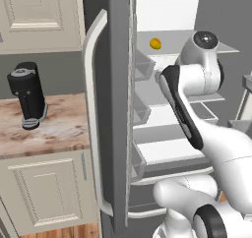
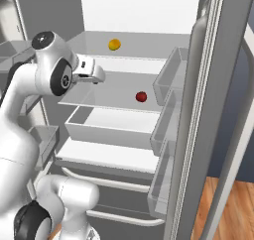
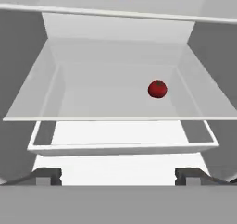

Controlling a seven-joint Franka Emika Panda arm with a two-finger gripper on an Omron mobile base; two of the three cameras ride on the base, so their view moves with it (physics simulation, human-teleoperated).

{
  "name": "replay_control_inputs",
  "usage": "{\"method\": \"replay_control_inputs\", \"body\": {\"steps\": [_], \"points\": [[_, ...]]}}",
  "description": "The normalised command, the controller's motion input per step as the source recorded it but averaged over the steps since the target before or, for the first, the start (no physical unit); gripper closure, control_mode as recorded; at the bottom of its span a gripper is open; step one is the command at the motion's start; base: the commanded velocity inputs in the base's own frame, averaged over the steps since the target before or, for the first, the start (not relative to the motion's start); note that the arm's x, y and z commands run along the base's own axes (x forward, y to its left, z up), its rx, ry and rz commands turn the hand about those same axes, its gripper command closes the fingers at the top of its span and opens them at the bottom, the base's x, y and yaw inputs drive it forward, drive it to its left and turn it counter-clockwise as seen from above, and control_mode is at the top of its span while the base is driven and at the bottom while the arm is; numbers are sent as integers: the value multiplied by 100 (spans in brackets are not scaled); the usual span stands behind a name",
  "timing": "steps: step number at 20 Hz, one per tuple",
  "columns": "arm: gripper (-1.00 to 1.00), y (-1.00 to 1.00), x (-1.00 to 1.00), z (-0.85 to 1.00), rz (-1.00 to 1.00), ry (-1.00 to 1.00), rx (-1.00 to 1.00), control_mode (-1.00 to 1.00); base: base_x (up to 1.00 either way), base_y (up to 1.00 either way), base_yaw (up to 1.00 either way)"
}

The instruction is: Place the cold items (mango and tomato) from the fridge in one tupperware on the dining counter. Place the warm items (kebab skewer and hot dog) in the stove area in another tupperware.

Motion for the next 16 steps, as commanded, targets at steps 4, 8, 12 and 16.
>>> {"method": "replay_control_inputs", "body": {"steps": [4,8,12,16], "points": [[-100,-26,0,100,-1,-30,5,-100,0,0,0],[-100,-6,27,44,14,-19,5,-100,0,0,0],[-100,-25,38,15,5,-6,0,-100,0,0,0],[-100,-14,54,18,0,0,0,-100,0,0,0]]}}
